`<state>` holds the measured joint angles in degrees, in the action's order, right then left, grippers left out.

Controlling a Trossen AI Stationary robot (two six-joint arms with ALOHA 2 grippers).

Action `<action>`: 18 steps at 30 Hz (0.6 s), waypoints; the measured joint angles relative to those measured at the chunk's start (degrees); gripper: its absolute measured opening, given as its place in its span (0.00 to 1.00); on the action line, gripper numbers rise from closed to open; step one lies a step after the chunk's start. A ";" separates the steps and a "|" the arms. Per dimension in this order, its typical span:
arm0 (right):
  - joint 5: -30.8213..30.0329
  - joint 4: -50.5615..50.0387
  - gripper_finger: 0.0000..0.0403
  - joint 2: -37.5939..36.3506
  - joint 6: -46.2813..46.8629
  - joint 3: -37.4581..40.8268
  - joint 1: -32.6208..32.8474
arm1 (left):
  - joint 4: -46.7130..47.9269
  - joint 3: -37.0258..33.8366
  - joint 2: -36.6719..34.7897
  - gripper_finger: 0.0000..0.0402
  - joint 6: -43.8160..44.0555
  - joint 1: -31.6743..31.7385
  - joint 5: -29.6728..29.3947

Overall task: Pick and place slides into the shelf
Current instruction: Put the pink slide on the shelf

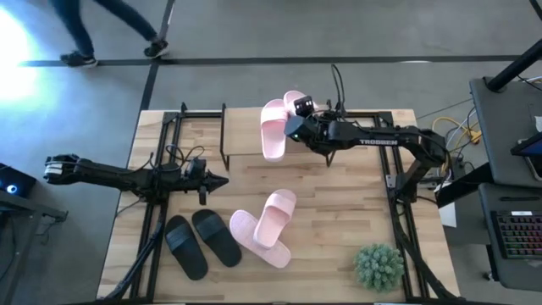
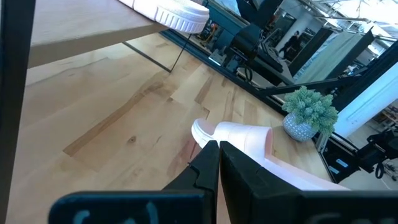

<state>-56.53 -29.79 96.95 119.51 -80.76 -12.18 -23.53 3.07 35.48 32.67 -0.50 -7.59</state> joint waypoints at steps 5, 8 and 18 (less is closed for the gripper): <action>0.82 0.03 0.37 -2.96 -26.03 -3.15 -0.05 | 0.00 0.00 -0.01 0.00 0.04 -0.01 0.08; 5.35 0.09 0.35 -4.55 -45.28 -6.13 -0.09 | 0.00 0.00 0.07 0.00 0.04 0.00 0.12; 17.36 -37.92 0.15 -1.80 -67.89 -19.58 -3.88 | -0.04 -0.02 0.00 0.00 10.50 0.01 -0.09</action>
<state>-39.17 -67.71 95.15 51.62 -100.34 -16.06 -23.57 3.05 35.48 43.16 -0.49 -7.68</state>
